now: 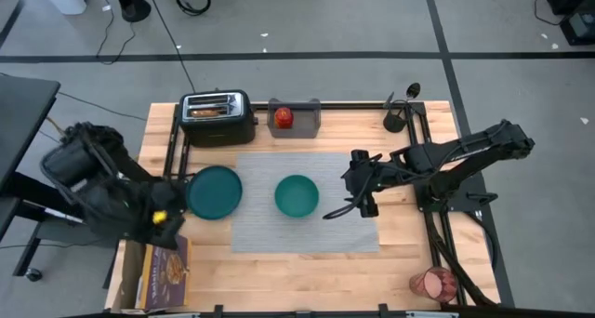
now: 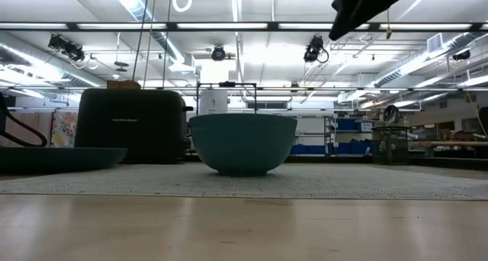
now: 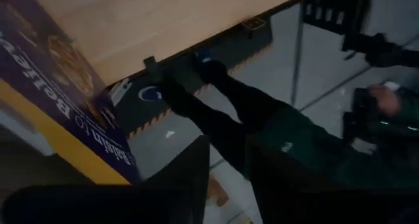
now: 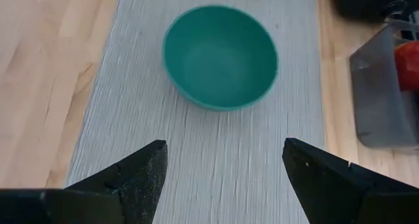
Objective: Arrange a breakfast setting
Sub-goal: Pour the cereal on the green bowl
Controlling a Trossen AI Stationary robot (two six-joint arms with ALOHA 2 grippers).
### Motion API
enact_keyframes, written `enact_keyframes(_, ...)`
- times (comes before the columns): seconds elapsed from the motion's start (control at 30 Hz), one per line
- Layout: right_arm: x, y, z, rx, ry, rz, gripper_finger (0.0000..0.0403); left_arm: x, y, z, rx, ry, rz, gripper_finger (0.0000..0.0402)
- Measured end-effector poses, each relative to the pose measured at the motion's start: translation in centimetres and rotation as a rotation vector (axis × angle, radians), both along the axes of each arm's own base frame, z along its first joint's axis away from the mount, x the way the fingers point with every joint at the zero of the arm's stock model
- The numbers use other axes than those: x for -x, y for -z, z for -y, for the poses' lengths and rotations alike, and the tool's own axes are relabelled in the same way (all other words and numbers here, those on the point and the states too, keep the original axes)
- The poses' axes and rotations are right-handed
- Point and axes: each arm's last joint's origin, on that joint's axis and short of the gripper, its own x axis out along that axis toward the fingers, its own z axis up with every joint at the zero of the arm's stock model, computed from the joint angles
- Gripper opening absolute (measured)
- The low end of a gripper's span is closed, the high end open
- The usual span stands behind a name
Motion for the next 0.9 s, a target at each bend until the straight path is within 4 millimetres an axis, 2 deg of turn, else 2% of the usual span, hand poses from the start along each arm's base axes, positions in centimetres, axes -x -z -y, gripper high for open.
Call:
enact_keyframes(0.1,-0.2,-0.1,0.5,-0.007,0.026,0.014,0.0307,1.6,-0.8,-1.4,0.099,0.021,-0.038,0.0078)
enact_keyframes(0.2,-0.3,-0.1,0.9,-0.026,0.066,0.018,0.0307,2.8,-1.2,-1.9,0.170,0.048,-0.088,0.0060)
enact_keyframes(0.37,-0.4,-0.1,1.4,-0.072,0.141,0.026,0.0307,2.7,-0.8,-1.3,0.153,0.063,-0.107,0.0051)
enact_keyframes(0.63,-0.6,-0.2,2.1,-0.069,0.164,0.044,0.0307,1.8,1.5,0.4,0.123,0.111,-0.273,0.0103)
enact_keyframes(0.77,-0.7,-0.3,2.7,-0.047,0.156,0.047,0.0307,1.7,2.0,0.5,0.120,0.073,-0.308,0.0130)
enact_keyframes(0.9,-0.8,-0.2,3.2,-0.054,0.140,0.039,0.0307,1.2,3.4,1.0,0.079,0.044,-0.358,0.0150)
